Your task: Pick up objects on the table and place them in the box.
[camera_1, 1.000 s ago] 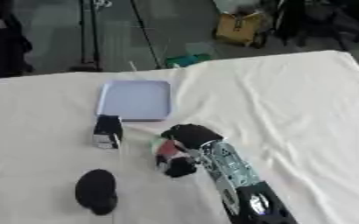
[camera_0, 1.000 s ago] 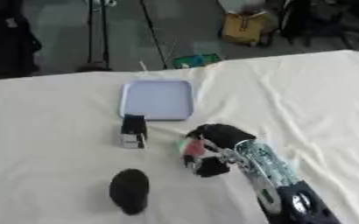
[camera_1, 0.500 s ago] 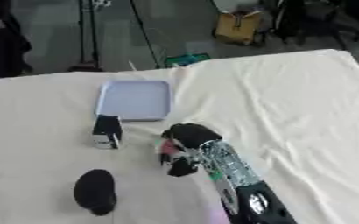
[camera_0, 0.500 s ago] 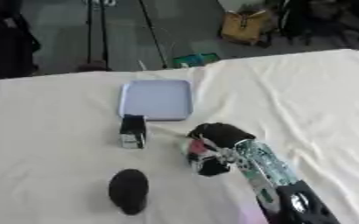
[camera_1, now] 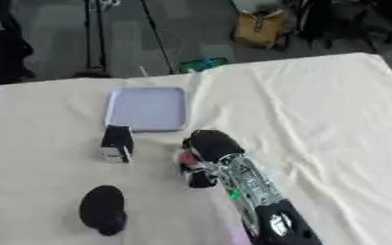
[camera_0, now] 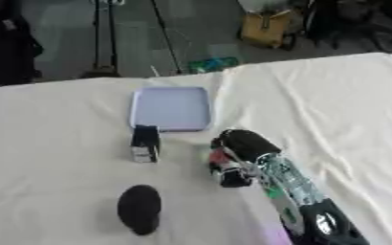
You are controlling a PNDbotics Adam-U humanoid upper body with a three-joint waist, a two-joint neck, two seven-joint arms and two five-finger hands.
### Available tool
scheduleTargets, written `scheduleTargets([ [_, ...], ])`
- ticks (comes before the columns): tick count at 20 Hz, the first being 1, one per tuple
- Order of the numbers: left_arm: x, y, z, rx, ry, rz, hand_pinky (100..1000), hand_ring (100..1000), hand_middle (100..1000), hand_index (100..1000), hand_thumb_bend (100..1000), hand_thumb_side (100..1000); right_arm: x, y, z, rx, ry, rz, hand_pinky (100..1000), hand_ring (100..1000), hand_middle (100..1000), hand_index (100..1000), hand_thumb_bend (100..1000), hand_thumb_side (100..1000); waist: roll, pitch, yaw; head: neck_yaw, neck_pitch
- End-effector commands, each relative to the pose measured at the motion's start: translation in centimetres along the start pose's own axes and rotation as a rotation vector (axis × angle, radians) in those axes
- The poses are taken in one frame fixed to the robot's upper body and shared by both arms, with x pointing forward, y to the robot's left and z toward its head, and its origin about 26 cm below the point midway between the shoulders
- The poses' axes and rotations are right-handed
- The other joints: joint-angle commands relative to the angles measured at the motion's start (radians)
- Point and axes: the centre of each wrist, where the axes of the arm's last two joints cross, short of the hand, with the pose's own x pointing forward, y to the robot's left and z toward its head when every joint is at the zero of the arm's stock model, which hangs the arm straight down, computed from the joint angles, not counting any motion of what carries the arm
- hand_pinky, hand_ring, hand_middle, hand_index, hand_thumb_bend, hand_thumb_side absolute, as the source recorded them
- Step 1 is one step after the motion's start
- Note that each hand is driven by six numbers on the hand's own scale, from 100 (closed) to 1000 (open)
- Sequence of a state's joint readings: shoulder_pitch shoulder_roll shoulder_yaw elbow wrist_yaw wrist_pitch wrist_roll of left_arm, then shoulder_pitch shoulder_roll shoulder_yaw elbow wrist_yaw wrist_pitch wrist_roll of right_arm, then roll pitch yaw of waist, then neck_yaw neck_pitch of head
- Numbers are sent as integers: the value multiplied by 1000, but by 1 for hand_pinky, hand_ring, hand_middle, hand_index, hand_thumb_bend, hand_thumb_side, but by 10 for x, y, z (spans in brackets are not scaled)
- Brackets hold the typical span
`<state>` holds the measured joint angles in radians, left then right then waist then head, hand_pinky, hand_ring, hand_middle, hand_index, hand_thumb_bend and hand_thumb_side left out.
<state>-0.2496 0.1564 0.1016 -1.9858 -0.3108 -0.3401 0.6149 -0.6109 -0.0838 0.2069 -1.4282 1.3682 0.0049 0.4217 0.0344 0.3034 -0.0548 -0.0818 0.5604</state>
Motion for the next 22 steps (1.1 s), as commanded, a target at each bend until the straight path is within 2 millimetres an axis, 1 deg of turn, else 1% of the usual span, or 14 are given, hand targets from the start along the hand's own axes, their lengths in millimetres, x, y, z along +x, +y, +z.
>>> scheduleTargets([
  [1, 4, 0, -4, -4, -17, 10, 657, 695, 795, 671, 100, 866, 1, -14, 0, -65, 0, 22, 849, 813, 499, 719, 100, 268, -1, -16, 0, -2, -9],
  [7, 4, 0, -4, -7, -15, 10, 659, 697, 796, 671, 100, 865, 3, -21, 0, -101, -5, 25, 847, 807, 490, 713, 100, 246, -2, -15, 0, -2, -9],
  [8, 4, 0, -4, -8, -15, 10, 660, 697, 796, 672, 100, 864, 4, -23, 0, -111, -8, 26, 845, 803, 481, 706, 100, 227, -2, -16, 1, -1, -9],
  [10, 4, -1, -4, -9, -16, 11, 660, 697, 796, 672, 100, 864, 5, -28, 1, -132, -14, 28, 845, 801, 477, 701, 100, 236, -2, -16, 1, -1, -9],
  [11, 4, -1, -4, -9, -17, 11, 660, 697, 796, 672, 100, 864, 6, -31, 1, -142, -18, 29, 844, 801, 473, 698, 100, 220, -3, -17, 1, -1, -10],
  [14, 4, -1, -4, -9, -18, 12, 660, 697, 796, 672, 100, 863, 8, -37, 1, -163, -29, 29, 844, 798, 469, 694, 100, 210, -3, -18, 1, -1, -12],
  [20, 4, -1, -5, -13, -19, 16, 660, 697, 796, 672, 100, 863, 15, -56, 0, -218, -60, 45, 839, 797, 463, 688, 100, 198, -5, -20, 2, 0, -15],
  [22, 4, -2, -4, -14, -18, 17, 660, 697, 796, 672, 100, 863, 20, -65, -3, -242, -71, 56, 838, 798, 464, 688, 100, 196, -5, -22, 5, -1, -17],
])
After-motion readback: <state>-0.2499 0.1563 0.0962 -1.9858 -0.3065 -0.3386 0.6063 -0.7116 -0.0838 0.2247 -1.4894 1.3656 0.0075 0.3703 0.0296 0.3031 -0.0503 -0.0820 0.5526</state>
